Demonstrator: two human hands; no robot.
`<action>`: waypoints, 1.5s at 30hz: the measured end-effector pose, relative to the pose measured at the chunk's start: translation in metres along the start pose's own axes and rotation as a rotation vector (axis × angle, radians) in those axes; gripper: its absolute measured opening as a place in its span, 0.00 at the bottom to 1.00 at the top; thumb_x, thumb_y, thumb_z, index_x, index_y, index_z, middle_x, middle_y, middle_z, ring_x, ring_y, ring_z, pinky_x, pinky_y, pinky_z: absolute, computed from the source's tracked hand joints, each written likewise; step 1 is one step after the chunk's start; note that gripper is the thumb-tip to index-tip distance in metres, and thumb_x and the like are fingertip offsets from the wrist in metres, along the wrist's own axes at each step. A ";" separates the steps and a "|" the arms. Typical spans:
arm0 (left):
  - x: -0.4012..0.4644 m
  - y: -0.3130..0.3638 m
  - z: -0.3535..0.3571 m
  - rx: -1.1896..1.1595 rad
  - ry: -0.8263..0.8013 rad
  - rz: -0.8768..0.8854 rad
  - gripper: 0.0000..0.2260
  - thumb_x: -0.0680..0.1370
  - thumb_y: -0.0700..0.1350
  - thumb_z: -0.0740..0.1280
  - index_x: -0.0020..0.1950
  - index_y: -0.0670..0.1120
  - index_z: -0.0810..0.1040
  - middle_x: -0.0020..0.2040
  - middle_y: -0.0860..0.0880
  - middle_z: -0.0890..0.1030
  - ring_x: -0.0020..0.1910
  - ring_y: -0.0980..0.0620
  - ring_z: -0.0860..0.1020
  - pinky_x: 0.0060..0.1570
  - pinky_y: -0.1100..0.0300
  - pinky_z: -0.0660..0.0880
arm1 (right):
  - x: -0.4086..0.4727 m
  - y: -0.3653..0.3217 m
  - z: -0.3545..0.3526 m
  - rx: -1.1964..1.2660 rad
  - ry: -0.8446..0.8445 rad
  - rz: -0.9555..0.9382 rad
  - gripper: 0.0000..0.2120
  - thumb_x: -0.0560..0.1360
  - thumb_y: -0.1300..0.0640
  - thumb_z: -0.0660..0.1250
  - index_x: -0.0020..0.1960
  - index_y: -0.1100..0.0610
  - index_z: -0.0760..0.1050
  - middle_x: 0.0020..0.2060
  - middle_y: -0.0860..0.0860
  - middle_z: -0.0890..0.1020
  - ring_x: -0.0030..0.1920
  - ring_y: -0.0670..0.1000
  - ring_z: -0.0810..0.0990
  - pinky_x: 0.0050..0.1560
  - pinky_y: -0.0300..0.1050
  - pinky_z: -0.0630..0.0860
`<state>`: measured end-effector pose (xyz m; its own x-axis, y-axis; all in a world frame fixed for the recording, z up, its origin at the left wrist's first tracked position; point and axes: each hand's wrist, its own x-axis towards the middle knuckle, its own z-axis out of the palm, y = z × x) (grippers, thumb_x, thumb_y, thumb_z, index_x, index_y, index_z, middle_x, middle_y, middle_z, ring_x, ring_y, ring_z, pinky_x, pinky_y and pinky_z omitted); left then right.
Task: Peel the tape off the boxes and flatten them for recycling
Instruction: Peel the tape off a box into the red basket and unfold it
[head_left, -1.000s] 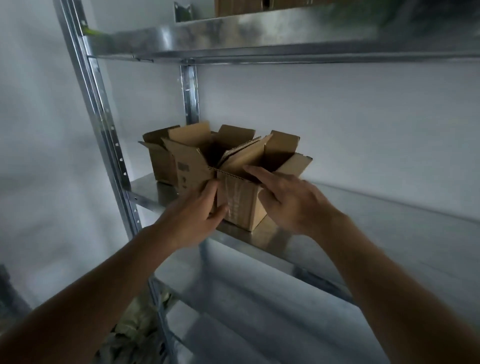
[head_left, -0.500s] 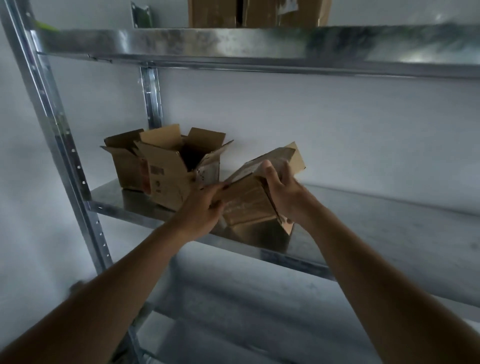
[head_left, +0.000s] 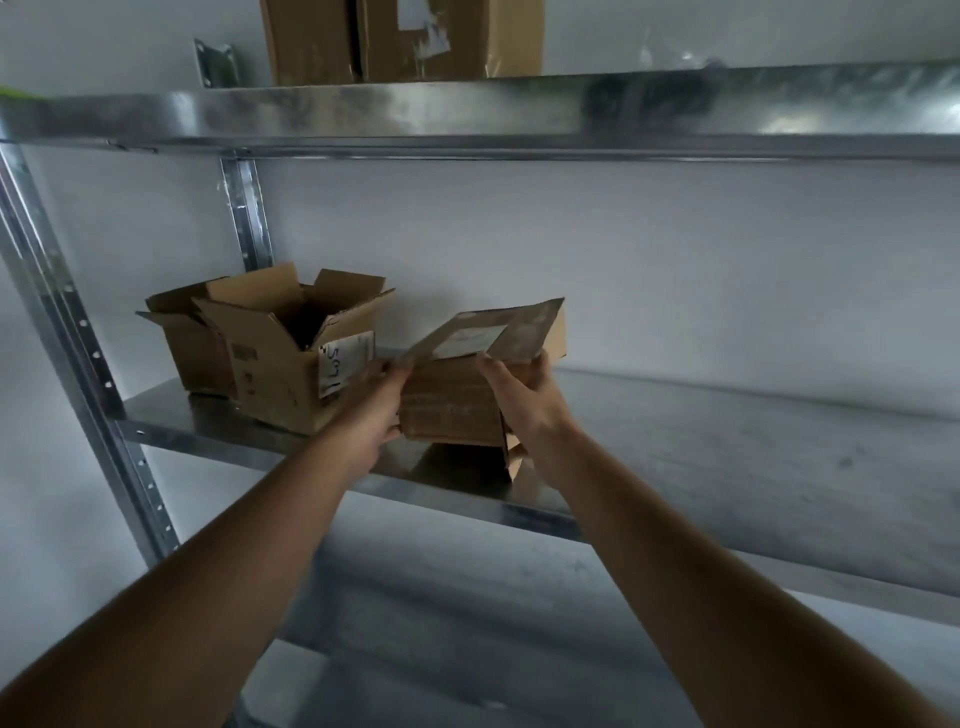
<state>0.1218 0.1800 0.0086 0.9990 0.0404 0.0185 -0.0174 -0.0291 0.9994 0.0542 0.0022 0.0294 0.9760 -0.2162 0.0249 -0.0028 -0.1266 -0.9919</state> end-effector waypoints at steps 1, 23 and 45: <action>-0.004 0.006 0.006 -0.005 0.002 0.031 0.10 0.78 0.67 0.67 0.57 0.69 0.76 0.61 0.52 0.80 0.57 0.49 0.80 0.50 0.48 0.81 | -0.001 0.000 -0.003 0.031 -0.020 -0.014 0.42 0.72 0.31 0.69 0.78 0.34 0.51 0.73 0.54 0.73 0.71 0.63 0.73 0.67 0.71 0.73; -0.094 0.048 0.184 0.507 -0.170 0.679 0.19 0.73 0.61 0.73 0.63 0.60 0.82 0.57 0.57 0.81 0.57 0.58 0.79 0.57 0.61 0.76 | -0.057 0.045 -0.164 0.077 0.635 0.041 0.29 0.74 0.36 0.57 0.52 0.60 0.79 0.47 0.56 0.83 0.49 0.58 0.82 0.52 0.55 0.80; -0.105 0.040 0.249 0.933 -0.502 0.834 0.17 0.87 0.50 0.59 0.73 0.50 0.77 0.73 0.53 0.76 0.74 0.49 0.70 0.76 0.48 0.65 | -0.061 0.075 -0.260 -0.188 0.470 -0.400 0.16 0.80 0.59 0.62 0.63 0.49 0.82 0.51 0.45 0.87 0.51 0.48 0.86 0.54 0.51 0.83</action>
<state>0.0264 -0.0738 0.0399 0.6149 -0.6834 0.3934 -0.7885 -0.5370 0.2997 -0.0624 -0.2453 -0.0147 0.7103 -0.5127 0.4823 0.2621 -0.4432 -0.8572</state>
